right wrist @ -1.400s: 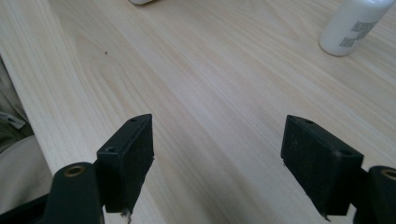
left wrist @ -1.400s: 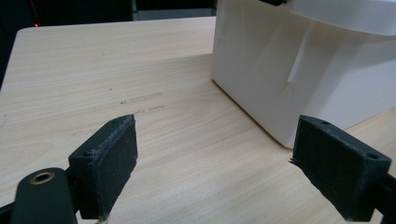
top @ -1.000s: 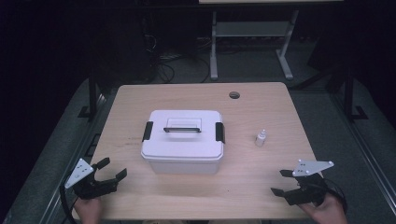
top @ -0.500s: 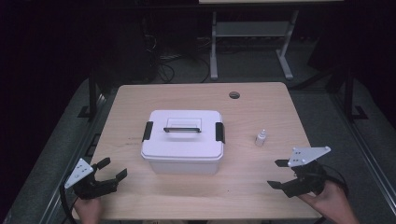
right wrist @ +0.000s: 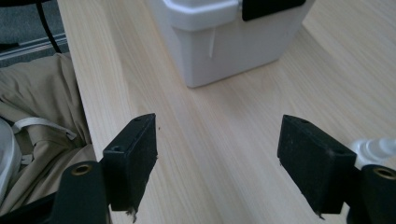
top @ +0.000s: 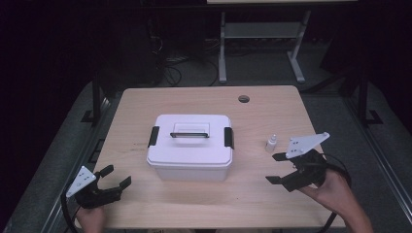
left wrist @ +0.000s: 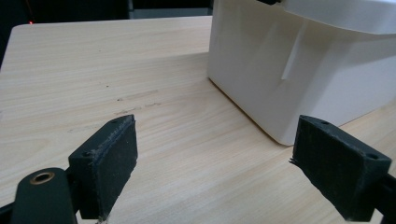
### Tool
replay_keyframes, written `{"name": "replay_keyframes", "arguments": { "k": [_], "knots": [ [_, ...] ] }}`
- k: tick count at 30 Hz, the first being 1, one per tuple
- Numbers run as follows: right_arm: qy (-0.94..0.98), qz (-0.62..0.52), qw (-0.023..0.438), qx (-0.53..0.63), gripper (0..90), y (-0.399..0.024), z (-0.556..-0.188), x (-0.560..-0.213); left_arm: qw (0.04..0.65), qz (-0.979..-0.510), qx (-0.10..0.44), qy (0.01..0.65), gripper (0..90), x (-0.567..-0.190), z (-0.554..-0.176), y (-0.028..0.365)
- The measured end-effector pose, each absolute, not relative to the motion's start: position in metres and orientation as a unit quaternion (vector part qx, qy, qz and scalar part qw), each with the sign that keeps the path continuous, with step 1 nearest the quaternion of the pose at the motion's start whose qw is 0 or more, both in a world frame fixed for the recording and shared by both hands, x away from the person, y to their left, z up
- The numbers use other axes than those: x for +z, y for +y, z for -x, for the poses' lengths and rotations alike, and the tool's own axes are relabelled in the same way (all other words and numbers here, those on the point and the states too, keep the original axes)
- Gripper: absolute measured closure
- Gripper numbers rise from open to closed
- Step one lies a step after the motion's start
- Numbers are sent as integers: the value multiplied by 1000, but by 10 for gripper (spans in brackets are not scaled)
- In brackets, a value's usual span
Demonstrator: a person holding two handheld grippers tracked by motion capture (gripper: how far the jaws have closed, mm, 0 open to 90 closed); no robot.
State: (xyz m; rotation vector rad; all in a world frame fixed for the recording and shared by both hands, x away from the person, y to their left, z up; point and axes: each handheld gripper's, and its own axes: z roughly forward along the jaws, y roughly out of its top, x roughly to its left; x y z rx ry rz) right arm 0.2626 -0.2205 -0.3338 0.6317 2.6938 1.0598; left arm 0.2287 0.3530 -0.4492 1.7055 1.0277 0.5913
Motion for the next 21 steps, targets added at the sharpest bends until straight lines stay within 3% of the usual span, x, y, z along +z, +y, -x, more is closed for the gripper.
{"name": "replay_keyframes", "arguments": {
  "k": [21],
  "knots": [
    [922,-169,83,340,301,-166,-299,-292,508,-706,243,429,130,-450,-231,354]
  ]
}}
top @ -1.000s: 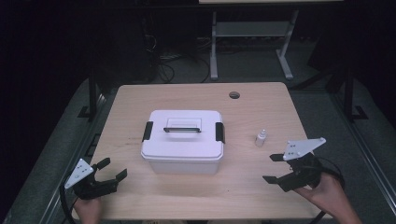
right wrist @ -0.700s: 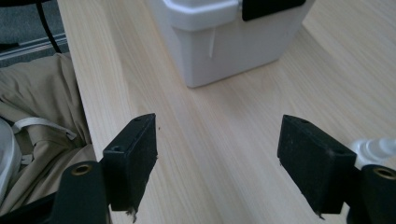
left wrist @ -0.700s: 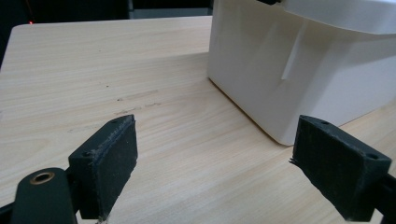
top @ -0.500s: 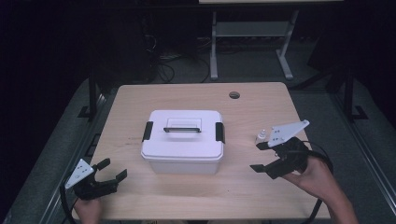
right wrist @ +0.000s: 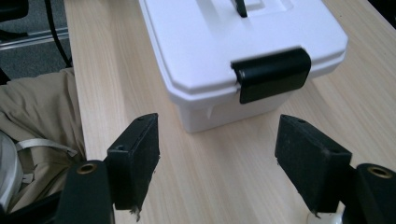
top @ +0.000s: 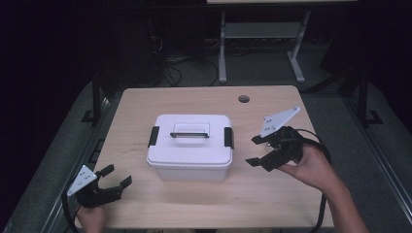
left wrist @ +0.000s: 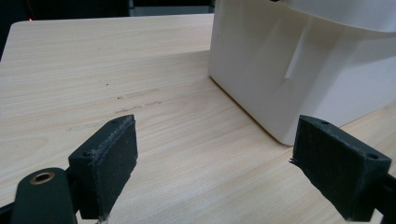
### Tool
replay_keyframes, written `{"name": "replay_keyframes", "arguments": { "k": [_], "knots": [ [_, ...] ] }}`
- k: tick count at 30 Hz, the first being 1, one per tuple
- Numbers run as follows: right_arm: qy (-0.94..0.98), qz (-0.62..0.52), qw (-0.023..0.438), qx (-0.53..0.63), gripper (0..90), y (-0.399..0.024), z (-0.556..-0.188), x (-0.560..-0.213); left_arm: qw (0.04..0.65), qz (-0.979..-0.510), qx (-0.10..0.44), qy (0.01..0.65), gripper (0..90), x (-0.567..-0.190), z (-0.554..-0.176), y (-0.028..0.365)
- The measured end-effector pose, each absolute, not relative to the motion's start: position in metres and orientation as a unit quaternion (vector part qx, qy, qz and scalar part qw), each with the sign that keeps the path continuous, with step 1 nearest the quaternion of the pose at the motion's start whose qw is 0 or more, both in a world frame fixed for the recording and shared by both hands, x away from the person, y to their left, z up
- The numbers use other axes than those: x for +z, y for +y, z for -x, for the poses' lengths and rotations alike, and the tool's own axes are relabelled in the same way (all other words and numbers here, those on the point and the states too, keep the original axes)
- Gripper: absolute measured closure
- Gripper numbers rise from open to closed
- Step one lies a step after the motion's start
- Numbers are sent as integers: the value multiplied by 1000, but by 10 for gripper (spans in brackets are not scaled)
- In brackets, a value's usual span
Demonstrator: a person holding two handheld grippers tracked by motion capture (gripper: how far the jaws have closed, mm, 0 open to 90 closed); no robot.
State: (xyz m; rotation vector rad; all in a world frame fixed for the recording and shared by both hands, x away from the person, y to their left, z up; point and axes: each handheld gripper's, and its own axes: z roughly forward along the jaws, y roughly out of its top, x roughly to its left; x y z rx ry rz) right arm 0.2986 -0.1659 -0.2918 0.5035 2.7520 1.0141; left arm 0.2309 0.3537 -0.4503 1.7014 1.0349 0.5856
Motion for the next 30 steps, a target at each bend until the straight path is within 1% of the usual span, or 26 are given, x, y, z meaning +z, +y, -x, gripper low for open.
{"name": "replay_keyframes", "arguments": {
  "k": [20,30],
  "knots": [
    [929,-138,76,335,311,-122,-322,-275,514,-701,243,430,130,-450,-230,355],
    [933,-126,73,330,317,-102,-332,-273,515,-699,243,432,130,-450,-230,357]
  ]
}}
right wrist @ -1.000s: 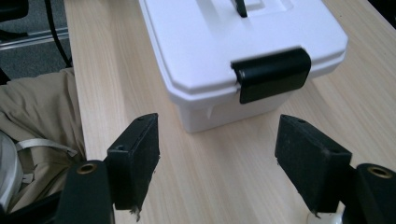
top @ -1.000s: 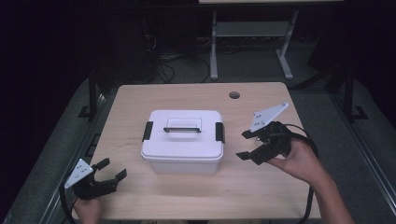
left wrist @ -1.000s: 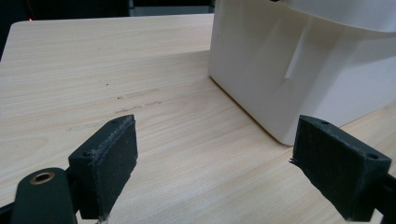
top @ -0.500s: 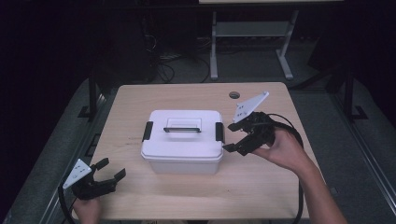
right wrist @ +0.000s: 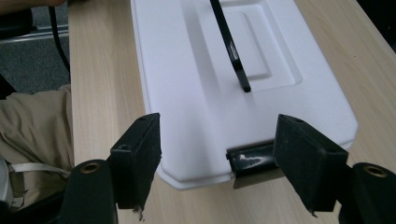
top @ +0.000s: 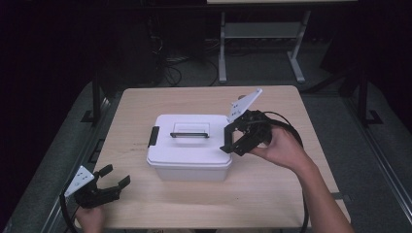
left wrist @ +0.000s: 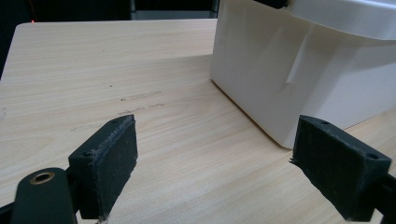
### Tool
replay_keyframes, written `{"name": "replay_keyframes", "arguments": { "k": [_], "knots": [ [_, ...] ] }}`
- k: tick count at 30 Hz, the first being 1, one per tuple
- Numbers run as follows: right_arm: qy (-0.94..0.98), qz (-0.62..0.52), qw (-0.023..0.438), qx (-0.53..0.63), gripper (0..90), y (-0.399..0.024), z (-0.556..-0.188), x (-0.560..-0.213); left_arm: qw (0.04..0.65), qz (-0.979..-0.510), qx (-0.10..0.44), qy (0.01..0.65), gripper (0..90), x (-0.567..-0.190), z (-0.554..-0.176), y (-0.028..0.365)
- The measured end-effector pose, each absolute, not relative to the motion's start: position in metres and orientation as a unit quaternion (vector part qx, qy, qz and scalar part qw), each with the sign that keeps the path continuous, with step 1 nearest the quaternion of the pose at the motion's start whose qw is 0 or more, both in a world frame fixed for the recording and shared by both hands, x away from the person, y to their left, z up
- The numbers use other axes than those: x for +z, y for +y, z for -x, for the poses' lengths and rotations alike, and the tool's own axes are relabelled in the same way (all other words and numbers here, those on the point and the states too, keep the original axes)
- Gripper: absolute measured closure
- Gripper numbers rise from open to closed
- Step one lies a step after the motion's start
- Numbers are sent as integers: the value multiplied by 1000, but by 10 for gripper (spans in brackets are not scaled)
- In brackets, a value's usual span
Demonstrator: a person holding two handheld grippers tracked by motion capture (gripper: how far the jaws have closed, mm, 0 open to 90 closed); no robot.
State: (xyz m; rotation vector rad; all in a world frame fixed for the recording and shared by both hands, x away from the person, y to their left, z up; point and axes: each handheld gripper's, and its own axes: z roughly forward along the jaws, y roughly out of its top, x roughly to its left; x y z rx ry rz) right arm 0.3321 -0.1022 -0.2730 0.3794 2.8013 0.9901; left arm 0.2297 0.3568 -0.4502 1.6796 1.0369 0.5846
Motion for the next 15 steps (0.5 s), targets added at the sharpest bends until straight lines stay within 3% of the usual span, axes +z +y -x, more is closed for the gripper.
{"name": "replay_keyframes", "arguments": {
  "k": [15],
  "knots": [
    [938,-105,69,324,323,-76,-342,-272,515,-699,245,432,130,-450,-228,357]
  ]
}}
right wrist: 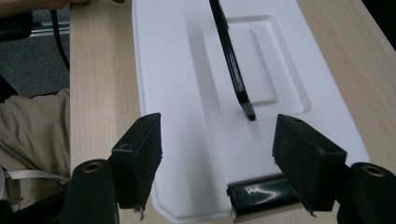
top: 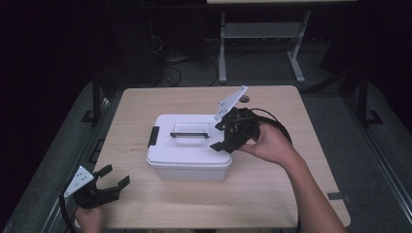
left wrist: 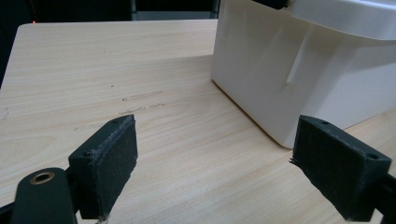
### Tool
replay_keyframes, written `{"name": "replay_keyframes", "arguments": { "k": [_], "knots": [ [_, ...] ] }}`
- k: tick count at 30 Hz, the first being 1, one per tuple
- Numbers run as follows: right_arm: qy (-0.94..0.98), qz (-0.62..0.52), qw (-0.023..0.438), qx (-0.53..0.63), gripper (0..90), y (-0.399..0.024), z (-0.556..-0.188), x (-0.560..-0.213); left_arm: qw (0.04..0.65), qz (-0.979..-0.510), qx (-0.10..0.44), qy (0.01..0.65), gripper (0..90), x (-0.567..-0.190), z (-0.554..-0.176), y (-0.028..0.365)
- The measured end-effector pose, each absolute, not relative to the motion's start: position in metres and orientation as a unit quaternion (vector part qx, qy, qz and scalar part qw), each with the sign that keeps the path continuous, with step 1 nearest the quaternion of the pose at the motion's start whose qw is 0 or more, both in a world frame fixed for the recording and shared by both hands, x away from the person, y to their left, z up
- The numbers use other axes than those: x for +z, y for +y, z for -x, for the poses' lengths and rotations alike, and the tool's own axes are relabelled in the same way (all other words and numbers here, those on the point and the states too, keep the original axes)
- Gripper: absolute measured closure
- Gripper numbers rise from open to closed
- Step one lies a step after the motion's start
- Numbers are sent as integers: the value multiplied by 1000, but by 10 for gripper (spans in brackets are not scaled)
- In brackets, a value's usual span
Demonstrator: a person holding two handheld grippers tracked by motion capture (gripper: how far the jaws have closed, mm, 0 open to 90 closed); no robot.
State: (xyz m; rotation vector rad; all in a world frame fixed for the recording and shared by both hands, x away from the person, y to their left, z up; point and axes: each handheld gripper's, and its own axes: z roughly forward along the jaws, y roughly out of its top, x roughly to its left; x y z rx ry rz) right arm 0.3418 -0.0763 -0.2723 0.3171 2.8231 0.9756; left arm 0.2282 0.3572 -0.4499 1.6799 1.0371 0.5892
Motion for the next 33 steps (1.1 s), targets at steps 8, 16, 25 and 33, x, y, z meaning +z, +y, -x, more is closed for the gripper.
{"name": "replay_keyframes", "arguments": {
  "k": [8,16,25,33],
  "knots": [
    [939,-98,68,322,327,-63,-347,-271,516,-699,245,431,130,-450,-228,357],
    [943,-88,66,315,328,-50,-350,-269,514,-701,246,428,130,-450,-228,355],
    [944,-79,67,312,331,-37,-354,-266,515,-700,246,429,130,-450,-228,355],
    [946,-73,66,309,339,-27,-358,-265,516,-700,245,429,130,-450,-228,355]
  ]
}}
